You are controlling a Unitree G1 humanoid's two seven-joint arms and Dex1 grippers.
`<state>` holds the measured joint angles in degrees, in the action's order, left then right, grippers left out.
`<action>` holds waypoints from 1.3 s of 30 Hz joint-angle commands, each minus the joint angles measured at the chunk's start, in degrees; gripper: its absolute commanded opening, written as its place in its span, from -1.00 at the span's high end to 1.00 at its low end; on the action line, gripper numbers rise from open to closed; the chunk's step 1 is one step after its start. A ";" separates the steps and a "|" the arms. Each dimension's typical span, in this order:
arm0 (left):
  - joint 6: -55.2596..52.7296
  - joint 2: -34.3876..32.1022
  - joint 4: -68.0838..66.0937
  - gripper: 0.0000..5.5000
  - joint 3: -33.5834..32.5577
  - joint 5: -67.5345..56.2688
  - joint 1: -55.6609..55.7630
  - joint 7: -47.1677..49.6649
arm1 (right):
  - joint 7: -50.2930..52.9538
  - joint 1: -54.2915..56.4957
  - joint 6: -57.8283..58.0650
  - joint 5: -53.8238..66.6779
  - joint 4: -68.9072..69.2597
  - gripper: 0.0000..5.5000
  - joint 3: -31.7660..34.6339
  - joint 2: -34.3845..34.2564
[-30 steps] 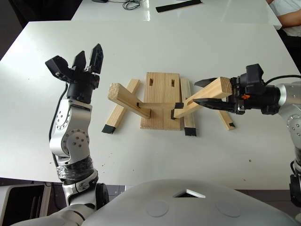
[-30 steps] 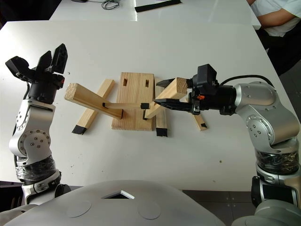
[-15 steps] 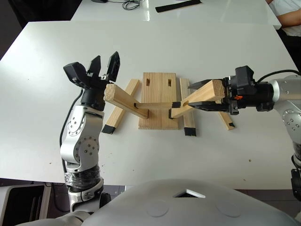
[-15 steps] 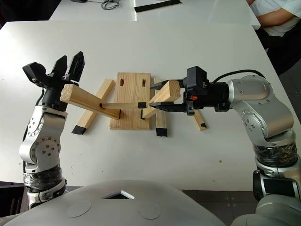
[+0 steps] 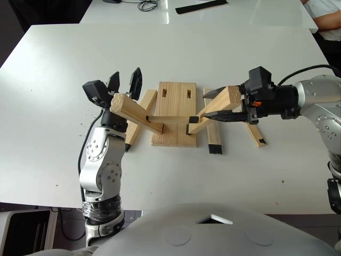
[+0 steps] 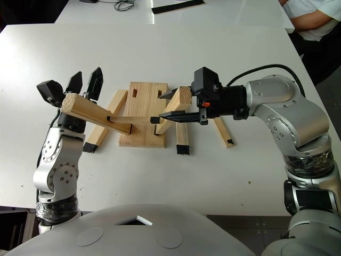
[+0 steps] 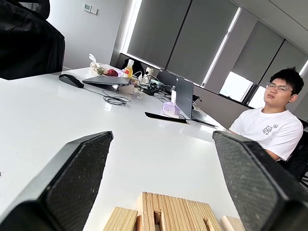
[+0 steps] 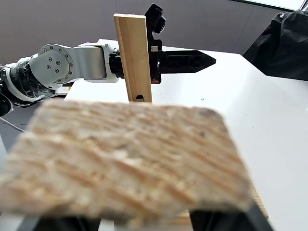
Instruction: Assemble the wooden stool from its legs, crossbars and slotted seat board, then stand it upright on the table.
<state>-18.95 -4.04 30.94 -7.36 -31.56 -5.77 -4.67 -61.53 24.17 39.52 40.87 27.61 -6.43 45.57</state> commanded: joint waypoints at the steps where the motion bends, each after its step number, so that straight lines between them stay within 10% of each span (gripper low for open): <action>1: 1.26 1.25 -0.55 -0.40 0.38 1.30 -0.47 0.80 | -0.23 1.70 3.49 0.01 0.24 0.27 -2.23 0.50; 31: 6.08 5.53 -0.98 -0.40 10.06 13.73 -3.73 2.50 | 1.04 8.25 6.21 -4.70 3.35 0.27 -10.57 0.27; 39: 10.52 7.34 -7.78 -0.40 13.87 18.82 -3.03 2.99 | 0.51 9.68 10.70 -10.90 -2.95 0.27 -22.08 -3.13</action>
<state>-7.22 1.11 26.53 0.15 -13.66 -9.69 0.15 -61.32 37.21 47.49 33.36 28.69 -18.19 45.71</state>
